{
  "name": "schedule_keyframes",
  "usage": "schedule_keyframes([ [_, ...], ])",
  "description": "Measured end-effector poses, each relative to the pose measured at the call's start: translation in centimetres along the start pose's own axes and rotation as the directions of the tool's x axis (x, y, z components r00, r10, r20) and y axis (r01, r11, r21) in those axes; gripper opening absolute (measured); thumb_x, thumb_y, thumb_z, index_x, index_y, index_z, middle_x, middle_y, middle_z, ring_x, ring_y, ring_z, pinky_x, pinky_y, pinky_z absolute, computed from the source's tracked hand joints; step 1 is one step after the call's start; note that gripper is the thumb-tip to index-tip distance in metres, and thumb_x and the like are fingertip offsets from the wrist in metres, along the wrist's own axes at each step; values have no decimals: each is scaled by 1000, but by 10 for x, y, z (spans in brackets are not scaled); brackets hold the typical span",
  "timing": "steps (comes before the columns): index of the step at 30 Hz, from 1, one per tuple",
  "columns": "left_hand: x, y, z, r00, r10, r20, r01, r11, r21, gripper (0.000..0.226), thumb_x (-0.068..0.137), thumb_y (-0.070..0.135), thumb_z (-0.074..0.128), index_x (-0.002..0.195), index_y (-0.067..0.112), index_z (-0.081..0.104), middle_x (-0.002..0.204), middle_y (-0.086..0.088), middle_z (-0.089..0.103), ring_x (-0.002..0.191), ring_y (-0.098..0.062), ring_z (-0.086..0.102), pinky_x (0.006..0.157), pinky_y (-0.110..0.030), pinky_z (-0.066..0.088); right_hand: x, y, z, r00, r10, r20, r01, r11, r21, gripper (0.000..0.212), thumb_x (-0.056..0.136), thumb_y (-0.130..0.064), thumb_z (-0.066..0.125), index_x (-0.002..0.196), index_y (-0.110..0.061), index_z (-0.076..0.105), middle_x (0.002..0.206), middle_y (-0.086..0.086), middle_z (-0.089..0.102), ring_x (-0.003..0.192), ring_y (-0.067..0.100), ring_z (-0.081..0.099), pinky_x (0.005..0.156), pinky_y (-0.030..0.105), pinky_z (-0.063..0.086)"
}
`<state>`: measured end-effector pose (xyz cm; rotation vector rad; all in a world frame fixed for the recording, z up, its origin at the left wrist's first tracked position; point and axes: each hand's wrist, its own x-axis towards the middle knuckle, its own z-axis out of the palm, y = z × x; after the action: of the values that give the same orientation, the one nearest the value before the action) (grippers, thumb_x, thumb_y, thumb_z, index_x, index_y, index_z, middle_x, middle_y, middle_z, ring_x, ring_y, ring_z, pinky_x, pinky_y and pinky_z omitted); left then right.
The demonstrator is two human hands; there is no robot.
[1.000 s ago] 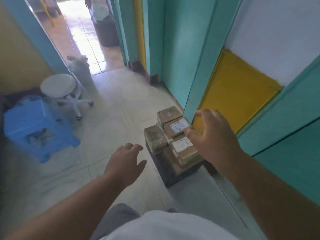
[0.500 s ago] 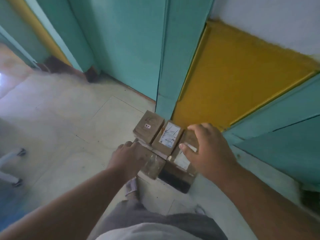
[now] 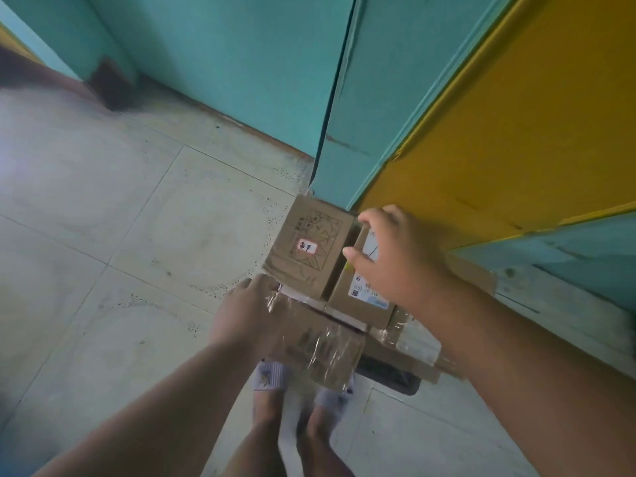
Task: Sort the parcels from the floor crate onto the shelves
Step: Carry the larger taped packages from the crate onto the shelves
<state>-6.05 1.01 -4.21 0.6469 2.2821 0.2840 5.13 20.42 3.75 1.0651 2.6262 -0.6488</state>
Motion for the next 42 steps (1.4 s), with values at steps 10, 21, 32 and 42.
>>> schedule_keyframes([
  [10,79,-12,33,960,-271,68,275,879,-390,44,93,40,61,133,31,44,84,12,64,73,-18,67,58,-35,57,108,17,69,987,28,158,28,940,-340,53,101,-47,46,144,-17,43,142,5,56,135,30,40,104,46,38],
  [21,-9,-10,-32,876,-402,267,371,207,-905,17,98,18,61,89,5,62,87,-14,71,79,-27,71,94,-47,56,11,-22,12,990,125,-71,-93,933,349,26,100,-39,52,90,-17,62,98,1,56,81,15,55,64,25,45],
  [32,-194,30,-150,977,46,210,205,88,-975,24,99,24,55,110,3,57,101,-13,72,101,-31,65,105,-59,45,-183,-76,-134,938,327,-120,-173,737,653,27,99,-49,48,85,-28,57,76,-12,59,71,0,55,59,25,41],
  [42,-246,120,-180,847,418,327,89,496,-864,37,91,-12,50,100,14,74,105,-11,76,102,-28,69,93,-46,51,-327,-41,-151,715,659,-232,-250,551,796,28,81,-39,78,98,-26,61,98,-11,72,93,9,69,82,37,56],
])
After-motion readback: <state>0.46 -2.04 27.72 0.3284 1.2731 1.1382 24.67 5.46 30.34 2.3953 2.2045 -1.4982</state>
